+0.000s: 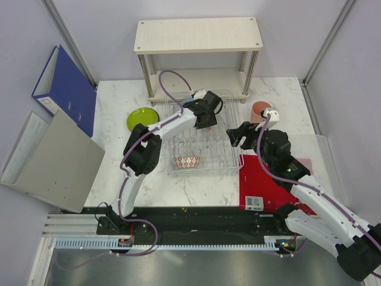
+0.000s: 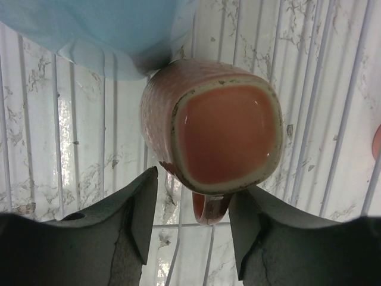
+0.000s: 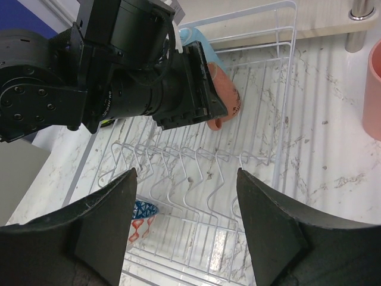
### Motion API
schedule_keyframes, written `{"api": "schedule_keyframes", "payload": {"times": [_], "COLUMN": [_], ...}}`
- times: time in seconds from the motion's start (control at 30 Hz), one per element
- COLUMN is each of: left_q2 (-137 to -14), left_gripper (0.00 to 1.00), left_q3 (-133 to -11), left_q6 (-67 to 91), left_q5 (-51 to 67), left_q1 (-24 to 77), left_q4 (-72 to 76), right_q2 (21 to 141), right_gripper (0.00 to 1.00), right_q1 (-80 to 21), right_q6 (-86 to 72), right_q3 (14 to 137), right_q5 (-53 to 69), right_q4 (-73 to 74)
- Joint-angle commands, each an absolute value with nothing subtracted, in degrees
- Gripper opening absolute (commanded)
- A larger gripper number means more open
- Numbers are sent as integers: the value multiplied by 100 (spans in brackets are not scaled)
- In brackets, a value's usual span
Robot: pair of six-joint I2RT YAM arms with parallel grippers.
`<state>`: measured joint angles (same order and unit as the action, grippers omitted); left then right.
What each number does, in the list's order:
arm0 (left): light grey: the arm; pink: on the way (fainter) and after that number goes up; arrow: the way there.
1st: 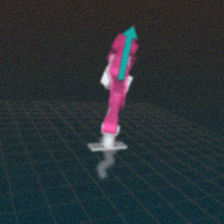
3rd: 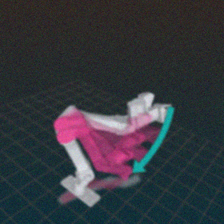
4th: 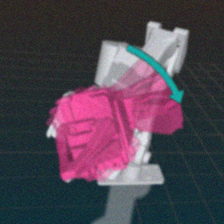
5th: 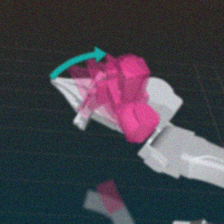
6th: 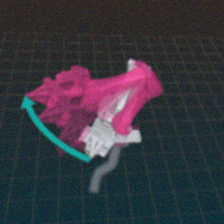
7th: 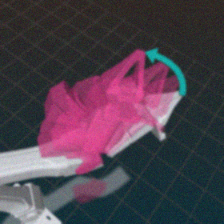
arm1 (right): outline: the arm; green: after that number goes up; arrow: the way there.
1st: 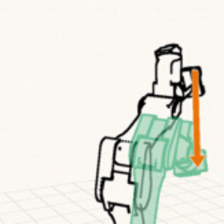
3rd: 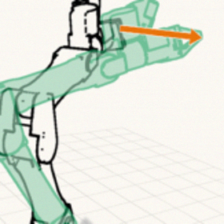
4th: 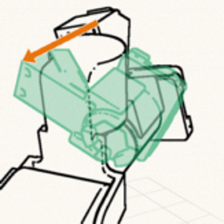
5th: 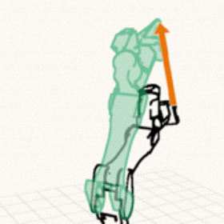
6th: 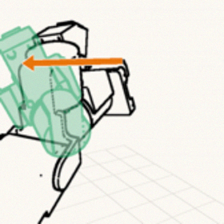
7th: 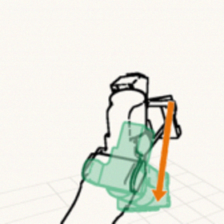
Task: Unload the mixed dishes from the dish rack
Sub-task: Pick up the cup from the dish rack.
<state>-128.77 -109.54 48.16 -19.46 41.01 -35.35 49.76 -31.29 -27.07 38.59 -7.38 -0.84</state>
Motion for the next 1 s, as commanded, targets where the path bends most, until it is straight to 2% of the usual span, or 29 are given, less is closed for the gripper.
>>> {"api": "schedule_keyframes", "payload": {"times": [0.0, 0.27, 0.37, 0.4, 0.97], "left_q2": [-12946, -12938, -12850, -12824, -11400], "left_gripper": [52, 26, 10, 2, 2], "left_q3": [-11065, -11013, -10925, -10881, -10995], "left_q6": [4975, 4860, 4817, 4782, 3920], "left_q5": [-2162, -2145, -2153, -2145, -1723], "left_q1": [4140, 4157, 4166, 4157, 4228], "left_q4": [-3612, -3595, -3595, -3595, -3577], "right_q2": [4887, 4860, 4860, 4860, 4649], "right_gripper": [75, 75, 75, 75, 75], "right_q1": [-3146, -3146, -3155, -3147, -3146], "right_q6": [-2760, -2769, -2786, -2786, -2734], "right_q3": [3797, 3727, 3709, 3709, 4621], "right_q5": [-686, -694, -712, -712, -922], "right_q4": [-237, -237, -237, -237, 395]}}
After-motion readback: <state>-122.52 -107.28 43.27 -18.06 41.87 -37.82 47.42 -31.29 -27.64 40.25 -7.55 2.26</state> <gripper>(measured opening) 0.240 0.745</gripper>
